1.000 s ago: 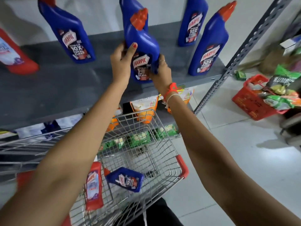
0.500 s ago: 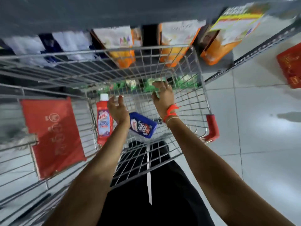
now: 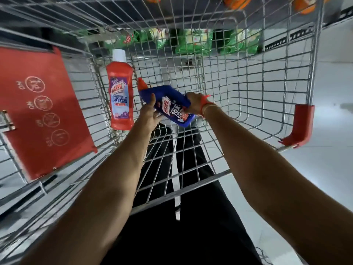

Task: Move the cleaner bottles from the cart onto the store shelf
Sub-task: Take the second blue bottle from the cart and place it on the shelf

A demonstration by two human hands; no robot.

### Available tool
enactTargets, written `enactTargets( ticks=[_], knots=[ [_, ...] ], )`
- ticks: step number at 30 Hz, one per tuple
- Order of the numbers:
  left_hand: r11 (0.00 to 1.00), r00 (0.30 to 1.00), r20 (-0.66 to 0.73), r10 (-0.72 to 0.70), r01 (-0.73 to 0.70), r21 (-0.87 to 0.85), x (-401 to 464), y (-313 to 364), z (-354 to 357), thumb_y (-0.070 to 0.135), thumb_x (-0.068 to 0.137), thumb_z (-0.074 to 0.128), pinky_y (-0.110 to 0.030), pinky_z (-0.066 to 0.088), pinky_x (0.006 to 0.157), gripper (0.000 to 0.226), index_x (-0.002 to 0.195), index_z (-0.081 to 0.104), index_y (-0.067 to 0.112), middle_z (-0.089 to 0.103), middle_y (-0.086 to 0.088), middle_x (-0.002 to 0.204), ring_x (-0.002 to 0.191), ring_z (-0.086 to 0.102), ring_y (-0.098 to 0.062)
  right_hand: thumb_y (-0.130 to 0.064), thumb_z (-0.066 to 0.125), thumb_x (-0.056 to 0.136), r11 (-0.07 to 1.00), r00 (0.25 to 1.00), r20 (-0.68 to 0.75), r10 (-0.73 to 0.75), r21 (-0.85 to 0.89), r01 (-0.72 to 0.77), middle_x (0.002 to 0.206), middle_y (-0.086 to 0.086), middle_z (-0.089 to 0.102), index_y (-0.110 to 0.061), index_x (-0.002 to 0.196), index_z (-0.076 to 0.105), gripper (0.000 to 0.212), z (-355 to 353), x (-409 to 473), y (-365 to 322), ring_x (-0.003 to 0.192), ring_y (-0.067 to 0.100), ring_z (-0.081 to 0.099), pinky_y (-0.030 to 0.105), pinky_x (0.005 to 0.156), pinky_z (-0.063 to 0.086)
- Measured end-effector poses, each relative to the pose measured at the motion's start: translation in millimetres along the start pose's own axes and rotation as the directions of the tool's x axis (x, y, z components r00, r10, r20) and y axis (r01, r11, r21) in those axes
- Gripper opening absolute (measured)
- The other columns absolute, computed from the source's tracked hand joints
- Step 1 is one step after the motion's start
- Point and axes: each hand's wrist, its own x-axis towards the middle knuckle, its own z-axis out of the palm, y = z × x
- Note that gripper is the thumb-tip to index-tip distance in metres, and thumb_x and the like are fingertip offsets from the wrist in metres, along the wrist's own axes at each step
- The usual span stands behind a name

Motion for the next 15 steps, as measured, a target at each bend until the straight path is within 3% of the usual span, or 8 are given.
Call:
enactTargets(
  ticks=[3,6,7,10,11,13,15],
  knots=[
    [0.997,0.999,-0.003,0.051,-0.05,0.061,-14,14,7,0.052,0.058,0.074,-0.044,0.053,0.088,0.062,0.098,0.056,0.008,0.064,-0.007,0.097,0.088,0.064,-0.022,-0.016,0.073,0.074,1.0,1.0,-0.009,-0.006,0.022,0.006,0.115,0.019,0.063,-0.002,0.116,0.049,0.05,-11,-15,-5,0.109,0.034,0.057,0.04,0.099,0.045],
    [0.979,0.984,0.014,0.176,-0.177,0.106,-33,28,18,0.032,0.084,0.056,-0.054,0.041,0.102,0.047,0.118,0.048,0.0,0.059,-0.016,0.115,0.108,0.056,-0.03,-0.007,0.067,0.078,0.995,0.996,-0.065,-0.053,0.086,0.058,0.118,0.021,0.061,-0.002,0.118,0.046,0.046,-26,-42,-12,0.112,0.034,0.056,0.039,0.099,0.043],
    [0.967,0.973,0.046,0.225,-0.229,0.111,-44,32,20,0.037,0.081,0.059,-0.05,0.044,0.099,0.048,0.115,0.05,0.004,0.061,-0.013,0.111,0.103,0.058,-0.027,-0.006,0.066,0.079,0.991,0.993,-0.089,-0.072,0.106,0.082,0.118,0.022,0.06,-0.002,0.12,0.045,0.046,-29,-52,-15,0.112,0.035,0.056,0.039,0.099,0.043],
    [0.889,0.909,0.058,0.412,-0.415,0.195,-78,60,31,0.07,0.047,0.068,-0.029,0.052,0.08,0.065,0.094,0.055,0.028,0.062,0.004,0.09,0.082,0.063,-0.005,-0.005,0.065,0.08,0.96,0.963,-0.221,-0.156,0.194,0.2,0.122,0.025,0.058,-0.002,0.123,0.042,0.048,-50,-91,-29,0.114,0.036,0.055,0.043,0.1,0.045],
    [0.852,0.874,0.058,0.482,-0.483,0.202,-90,69,34,0.069,0.049,0.067,-0.021,0.053,0.073,0.062,0.095,0.055,0.028,0.061,0.007,0.088,0.076,0.063,0.003,-0.004,0.065,0.08,0.937,0.948,-0.267,-0.172,0.253,0.241,0.122,0.024,0.059,-0.002,0.123,0.043,0.048,-54,-104,-36,0.113,0.035,0.056,0.041,0.101,0.045],
    [0.784,0.795,0.059,0.603,-0.605,0.141,-112,92,45,0.034,0.078,0.064,-0.013,0.049,0.064,0.041,0.11,0.054,0.011,0.063,0.011,0.085,0.068,0.061,0.011,-0.002,0.068,0.078,0.875,0.904,-0.378,-0.201,0.346,0.339,0.12,0.022,0.061,-0.002,0.123,0.044,0.051,-66,-128,-54,0.108,0.029,0.058,0.029,0.094,0.046],
    [0.691,0.694,0.069,0.717,-0.72,0.065,-143,120,58,0.004,0.083,0.057,-0.008,0.048,0.064,0.034,0.116,0.049,0.0,0.071,0.017,0.075,0.07,0.061,0.012,-0.01,0.073,0.072,0.838,0.81,-0.542,-0.226,0.315,0.445,0.114,0.022,0.065,-0.001,0.123,0.046,0.058,-80,-151,-76,0.099,0.028,0.061,0.02,0.073,0.042]
  ],
)
